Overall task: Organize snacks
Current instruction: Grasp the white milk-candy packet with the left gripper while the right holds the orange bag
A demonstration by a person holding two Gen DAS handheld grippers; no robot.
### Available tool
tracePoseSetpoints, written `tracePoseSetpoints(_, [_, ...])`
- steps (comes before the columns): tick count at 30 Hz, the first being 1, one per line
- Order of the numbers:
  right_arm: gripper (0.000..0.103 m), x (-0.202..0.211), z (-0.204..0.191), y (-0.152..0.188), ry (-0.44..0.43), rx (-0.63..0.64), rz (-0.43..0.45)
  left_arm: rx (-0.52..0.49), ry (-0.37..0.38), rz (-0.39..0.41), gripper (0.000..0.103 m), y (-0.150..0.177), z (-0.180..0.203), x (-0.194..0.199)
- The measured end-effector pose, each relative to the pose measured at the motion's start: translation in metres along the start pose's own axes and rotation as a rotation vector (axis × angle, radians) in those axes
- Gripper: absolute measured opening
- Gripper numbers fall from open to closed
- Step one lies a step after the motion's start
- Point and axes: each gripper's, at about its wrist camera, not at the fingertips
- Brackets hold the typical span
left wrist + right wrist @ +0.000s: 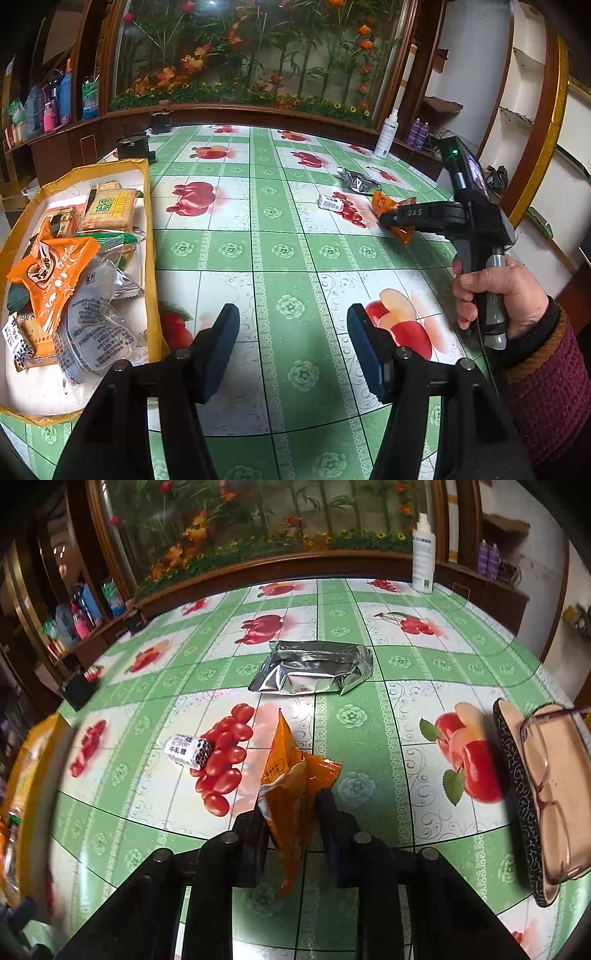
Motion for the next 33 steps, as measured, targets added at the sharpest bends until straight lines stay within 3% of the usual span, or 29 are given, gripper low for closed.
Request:
tracePoseSetpoints(9, [0.017,0.014,0.013,-0.007,-0.089,-0.075,0.057,-0.041,-0.056,-0.019,0.06,-0.001,0.011,-0.005])
tracePoseSetpoints(16, [0.017,0.026,0.019,-0.011,-0.141,-0.109,0.101,-0.017,-0.013,-0.088,0.06,-0.031,0.03,-0.024])
tracePoseSetpoints(19, [0.017,0.031,0.023,-0.013,-0.158,-0.124,0.118,0.007,0.027,-0.139,0.067,-0.057,0.041,-0.047])
tracePoseSetpoints(21, [0.017,0.035,0.025,-0.014,-0.161,-0.131,0.133,0.023,0.014,-0.15,0.072,-0.074,0.047,-0.067])
tracePoseSetpoints(28, [0.017,0.038,0.04,-0.016,-0.181,-0.19,0.14,0.013,-0.086,-0.226,0.072,-0.111,0.054,-0.158])
tracePoseSetpoints(33, [0.018,0.037,0.047,-0.02,-0.186,-0.21,0.139,0.004,-0.096,-0.244,0.071,-0.118,0.052,-0.193])
Point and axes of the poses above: each gripper's, at about its wrist camera, not at the fingertips, and x roughly against the way its jaws point, z to its right, y to its underside, and after that the axes turned 3 degrees about z, right-handed
